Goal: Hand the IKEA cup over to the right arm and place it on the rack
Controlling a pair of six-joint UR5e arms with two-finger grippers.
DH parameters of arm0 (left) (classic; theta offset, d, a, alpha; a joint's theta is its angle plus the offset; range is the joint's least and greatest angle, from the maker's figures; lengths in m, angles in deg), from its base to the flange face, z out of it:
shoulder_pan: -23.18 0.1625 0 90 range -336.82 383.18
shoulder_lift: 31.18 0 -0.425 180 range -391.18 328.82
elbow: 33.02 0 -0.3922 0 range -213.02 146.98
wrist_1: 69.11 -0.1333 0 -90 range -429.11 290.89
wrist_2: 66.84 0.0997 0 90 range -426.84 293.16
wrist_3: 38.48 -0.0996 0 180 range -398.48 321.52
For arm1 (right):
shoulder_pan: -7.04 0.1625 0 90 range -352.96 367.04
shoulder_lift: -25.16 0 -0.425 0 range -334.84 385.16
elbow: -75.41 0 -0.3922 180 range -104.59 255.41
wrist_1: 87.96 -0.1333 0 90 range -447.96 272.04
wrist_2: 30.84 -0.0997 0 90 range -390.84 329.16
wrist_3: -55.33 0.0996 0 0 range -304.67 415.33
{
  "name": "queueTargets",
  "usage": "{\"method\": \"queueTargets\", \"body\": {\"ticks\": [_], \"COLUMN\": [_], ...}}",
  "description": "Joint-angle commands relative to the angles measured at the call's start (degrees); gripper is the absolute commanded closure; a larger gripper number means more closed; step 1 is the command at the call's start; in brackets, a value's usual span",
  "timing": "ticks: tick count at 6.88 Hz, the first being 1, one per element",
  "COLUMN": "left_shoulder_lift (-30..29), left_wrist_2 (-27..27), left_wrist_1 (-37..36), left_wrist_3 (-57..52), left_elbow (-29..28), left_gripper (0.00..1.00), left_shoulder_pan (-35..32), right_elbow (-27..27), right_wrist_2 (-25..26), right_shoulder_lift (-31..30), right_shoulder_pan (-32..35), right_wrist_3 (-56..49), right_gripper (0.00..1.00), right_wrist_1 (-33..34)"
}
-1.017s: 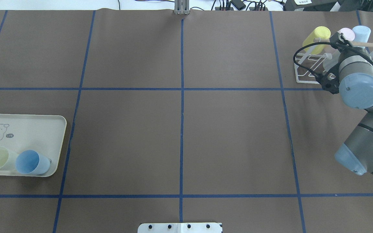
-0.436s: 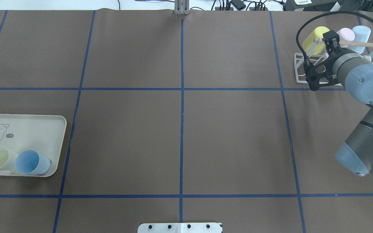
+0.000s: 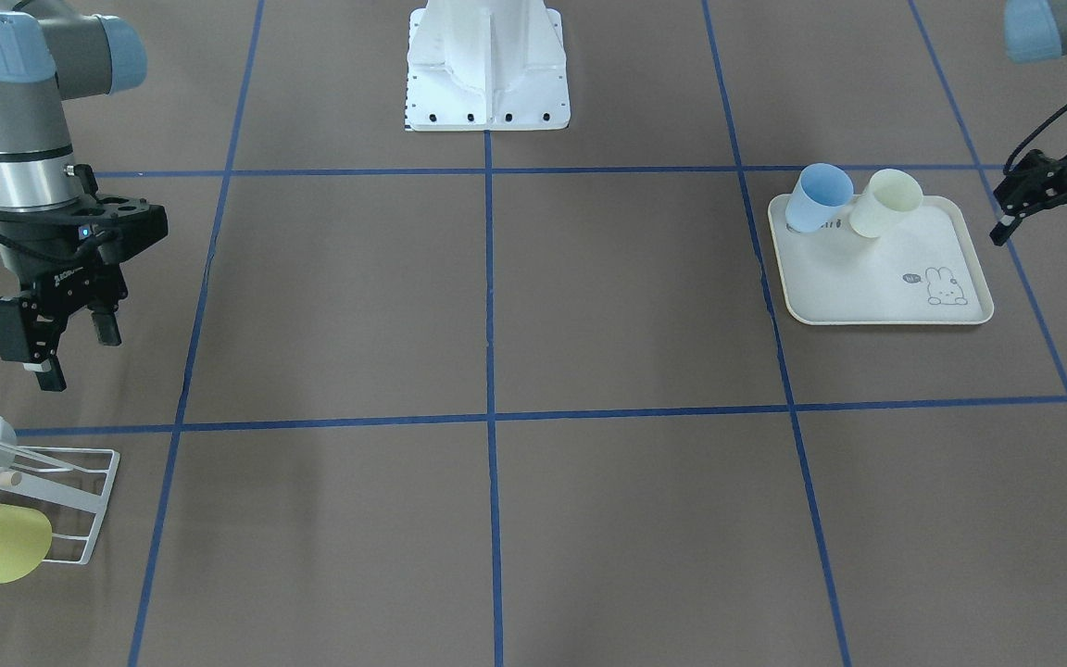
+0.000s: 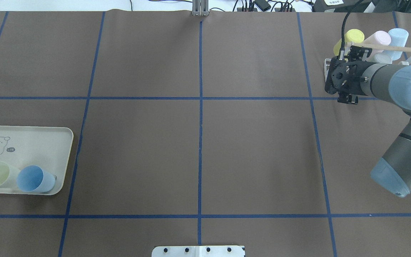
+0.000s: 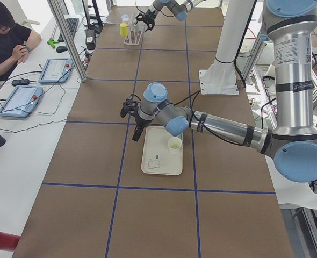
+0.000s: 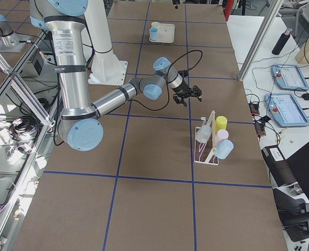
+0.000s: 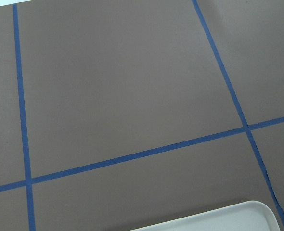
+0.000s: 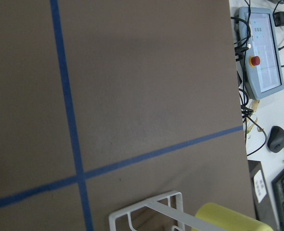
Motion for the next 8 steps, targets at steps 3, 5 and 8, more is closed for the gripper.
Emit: {"method": "queueTargets", "body": {"ticks": [3,5,8], "left_shoulder_lift": [8.4,11.5,11.7], "left_wrist_2": [4.3,9.1,9.0], "left_wrist_1": [3.5,3.0,3.4], "left_wrist_3": [9.2,9.1,8.6], "left_elbow": [5.7,5.1,2.1], "left_gripper": [0.0,0.0,0.0], "left_shoulder_pan": [12.9,16.1,18.7], "right_elbow": [1.9,1.8,1.5], "right_wrist_2": [-9.7,-9.6,-9.5], "right_shoulder_lift": [4.2,4.2,4.2], "right_shoulder_pan": [-1.9,-2.4,-2.7], "right_wrist_3": [34.5,34.5,34.2], "right_gripper": [0.01,0.01,0.01], "right_wrist_1": [-0.5,-0.5,-0.5]}}
